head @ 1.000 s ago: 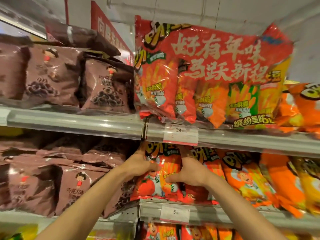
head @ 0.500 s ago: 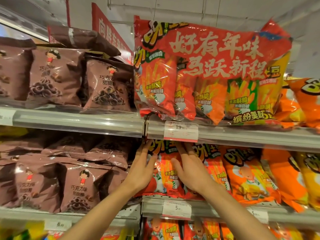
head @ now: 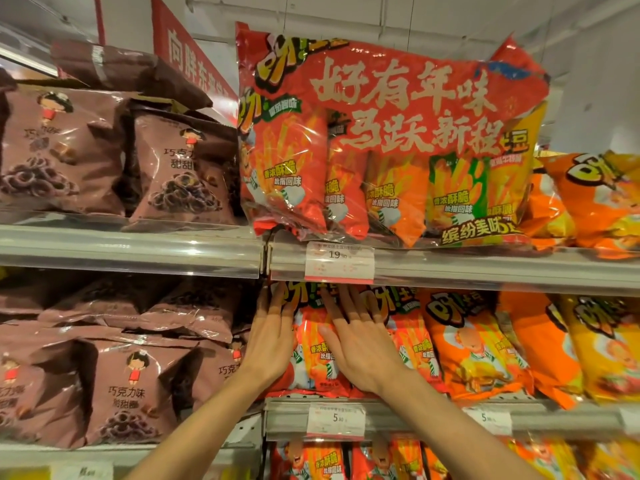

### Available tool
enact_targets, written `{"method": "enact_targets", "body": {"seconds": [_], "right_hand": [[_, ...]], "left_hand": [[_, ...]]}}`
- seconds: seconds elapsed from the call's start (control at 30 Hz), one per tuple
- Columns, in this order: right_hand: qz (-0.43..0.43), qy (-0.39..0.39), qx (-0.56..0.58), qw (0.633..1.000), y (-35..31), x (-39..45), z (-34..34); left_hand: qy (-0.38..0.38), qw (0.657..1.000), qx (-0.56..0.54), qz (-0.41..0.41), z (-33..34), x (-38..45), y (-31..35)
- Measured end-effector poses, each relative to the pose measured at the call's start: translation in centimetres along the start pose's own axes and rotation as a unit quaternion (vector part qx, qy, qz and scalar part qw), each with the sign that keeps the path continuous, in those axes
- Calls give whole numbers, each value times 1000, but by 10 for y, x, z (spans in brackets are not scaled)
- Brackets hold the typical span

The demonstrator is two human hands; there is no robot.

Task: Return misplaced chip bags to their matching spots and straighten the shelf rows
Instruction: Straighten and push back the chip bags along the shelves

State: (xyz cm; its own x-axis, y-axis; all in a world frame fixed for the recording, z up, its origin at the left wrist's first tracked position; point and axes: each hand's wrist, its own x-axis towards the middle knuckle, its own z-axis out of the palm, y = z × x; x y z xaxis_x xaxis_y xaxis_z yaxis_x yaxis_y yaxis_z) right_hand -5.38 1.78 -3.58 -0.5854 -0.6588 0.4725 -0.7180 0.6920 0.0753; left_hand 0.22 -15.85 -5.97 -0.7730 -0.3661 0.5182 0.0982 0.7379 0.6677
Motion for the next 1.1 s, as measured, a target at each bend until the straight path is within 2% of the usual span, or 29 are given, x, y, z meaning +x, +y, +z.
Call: {"method": "enact_targets", "body": {"seconds": [0.1, 0.23, 0.37, 0.53, 0.63, 0.77, 0.97, 1.1], "right_hand": [[0, -13, 10, 1000, -1, 0, -3], [5, -46, 12, 999, -2, 4, -5], [11, -61, 11, 998, -1, 5, -8], [26, -46, 25, 998, 0, -1, -14], [50, -21, 44, 998, 6, -11, -24], [99, 18, 59, 993, 28, -25, -38], [235, 49, 180, 954, 75, -37, -59], [223, -3, 200, 954, 101, -50, -63]], "left_hand": [[3, 998, 45, 32, 4, 0, -11], [18, 998, 52, 17, 1, 1, -6], [22, 994, 89, 60, -5, -2, 4], [21, 995, 94, 23, -8, -6, 9], [37, 993, 96, 50, -14, -19, 20], [88, 996, 4, 23, -24, -37, 31], [139, 987, 68, 41, -9, -40, 60], [146, 980, 132, -14, 1, -36, 56]]}}
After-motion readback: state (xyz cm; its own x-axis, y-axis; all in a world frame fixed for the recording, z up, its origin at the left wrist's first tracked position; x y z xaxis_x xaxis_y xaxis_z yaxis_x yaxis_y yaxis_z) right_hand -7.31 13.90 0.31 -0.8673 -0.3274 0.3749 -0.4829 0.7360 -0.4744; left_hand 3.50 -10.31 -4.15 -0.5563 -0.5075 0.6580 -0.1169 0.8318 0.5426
